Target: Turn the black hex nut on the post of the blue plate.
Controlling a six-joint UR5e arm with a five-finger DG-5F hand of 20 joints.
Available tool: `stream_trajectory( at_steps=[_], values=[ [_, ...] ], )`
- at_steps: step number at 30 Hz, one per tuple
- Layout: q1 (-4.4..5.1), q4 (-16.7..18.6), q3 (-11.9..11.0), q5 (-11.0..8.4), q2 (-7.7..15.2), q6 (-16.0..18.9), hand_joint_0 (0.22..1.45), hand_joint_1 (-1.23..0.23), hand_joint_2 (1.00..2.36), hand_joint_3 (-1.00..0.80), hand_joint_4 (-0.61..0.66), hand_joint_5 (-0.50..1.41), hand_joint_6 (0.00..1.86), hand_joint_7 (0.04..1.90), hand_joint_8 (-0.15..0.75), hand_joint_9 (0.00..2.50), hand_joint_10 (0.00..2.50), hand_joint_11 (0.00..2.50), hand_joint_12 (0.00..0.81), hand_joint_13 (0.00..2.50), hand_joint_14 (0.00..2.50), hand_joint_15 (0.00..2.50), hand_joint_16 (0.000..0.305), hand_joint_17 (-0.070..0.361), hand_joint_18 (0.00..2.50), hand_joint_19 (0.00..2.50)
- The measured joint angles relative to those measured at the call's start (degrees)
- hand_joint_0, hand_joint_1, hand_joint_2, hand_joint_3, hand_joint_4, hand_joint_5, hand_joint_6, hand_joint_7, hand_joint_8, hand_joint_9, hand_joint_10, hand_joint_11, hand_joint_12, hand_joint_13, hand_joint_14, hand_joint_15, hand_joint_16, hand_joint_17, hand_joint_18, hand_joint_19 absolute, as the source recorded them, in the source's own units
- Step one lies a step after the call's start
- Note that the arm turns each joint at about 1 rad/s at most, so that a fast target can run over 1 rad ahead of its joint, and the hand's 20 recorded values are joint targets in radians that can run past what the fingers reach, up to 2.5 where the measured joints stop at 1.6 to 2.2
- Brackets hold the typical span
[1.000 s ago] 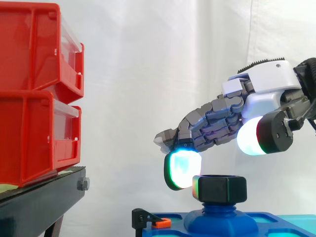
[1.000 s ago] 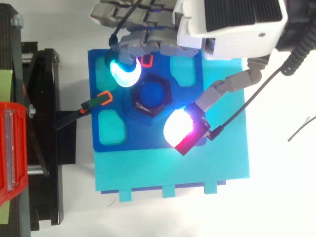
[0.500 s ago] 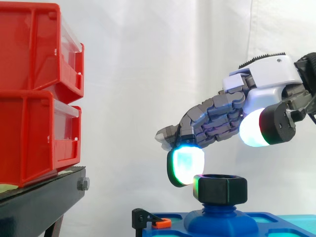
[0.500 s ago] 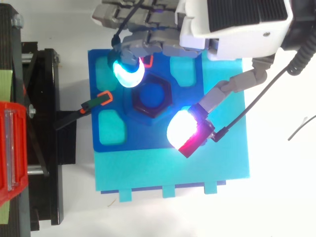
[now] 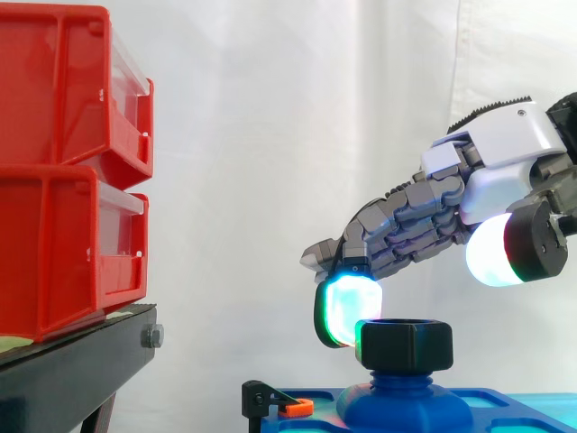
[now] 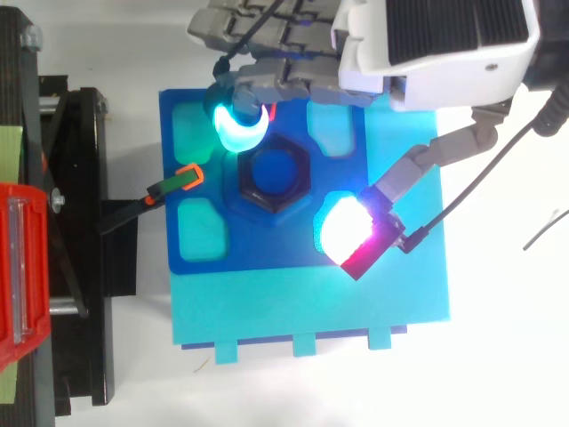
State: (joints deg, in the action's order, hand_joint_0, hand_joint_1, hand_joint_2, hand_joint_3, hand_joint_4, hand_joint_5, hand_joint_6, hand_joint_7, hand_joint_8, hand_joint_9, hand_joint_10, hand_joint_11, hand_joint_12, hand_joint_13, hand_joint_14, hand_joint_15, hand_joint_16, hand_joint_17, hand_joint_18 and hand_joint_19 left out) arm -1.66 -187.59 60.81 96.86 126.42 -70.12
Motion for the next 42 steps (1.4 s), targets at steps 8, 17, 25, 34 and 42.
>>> stream_trajectory(
  at_steps=[8, 17, 25, 34, 42],
  values=[
    [0.01, -2.14, -0.58, 0.00, -0.46, -1.37, 0.32, -0.50, 1.00, -0.50, 0.30, -0.24, 0.50, 1.03, 0.245, 0.00, 0.00, 0.00, 0.423, 0.02, 0.00, 0.00, 0.059, 0.133, 0.00, 0.00],
    [0.00, -3.40, -0.62, 0.00, -0.99, -1.76, 0.32, -0.49, 1.00, -0.50, 0.30, -0.24, 0.50, 1.03, 0.246, 0.00, 0.00, 0.00, 0.422, 0.02, 0.00, 0.00, 0.059, 0.133, 0.00, 0.00],
    [0.09, -5.62, -0.61, -0.15, -2.20, -3.13, 0.32, -0.50, 1.00, -0.50, 0.30, -0.24, 0.50, 1.04, 0.244, 0.00, 0.00, 0.00, 0.422, 0.02, 0.00, 0.00, 0.059, 0.133, 0.00, 0.00],
    [0.42, -9.21, -0.60, -0.70, -3.39, -4.24, 0.33, -0.49, 1.00, -0.50, 0.30, -0.24, 0.50, 1.04, 0.242, 0.00, 0.00, 0.00, 0.420, 0.02, 0.00, 0.00, 0.059, 0.132, 0.00, 0.00],
    [1.04, -10.77, -0.61, -2.42, -4.53, -4.26, 0.33, -0.49, 1.00, -0.50, 0.30, -0.24, 0.50, 1.03, 0.243, 0.00, 0.00, 0.00, 0.419, 0.01, 0.00, 0.00, 0.058, 0.131, 0.00, 0.00]
  ],
)
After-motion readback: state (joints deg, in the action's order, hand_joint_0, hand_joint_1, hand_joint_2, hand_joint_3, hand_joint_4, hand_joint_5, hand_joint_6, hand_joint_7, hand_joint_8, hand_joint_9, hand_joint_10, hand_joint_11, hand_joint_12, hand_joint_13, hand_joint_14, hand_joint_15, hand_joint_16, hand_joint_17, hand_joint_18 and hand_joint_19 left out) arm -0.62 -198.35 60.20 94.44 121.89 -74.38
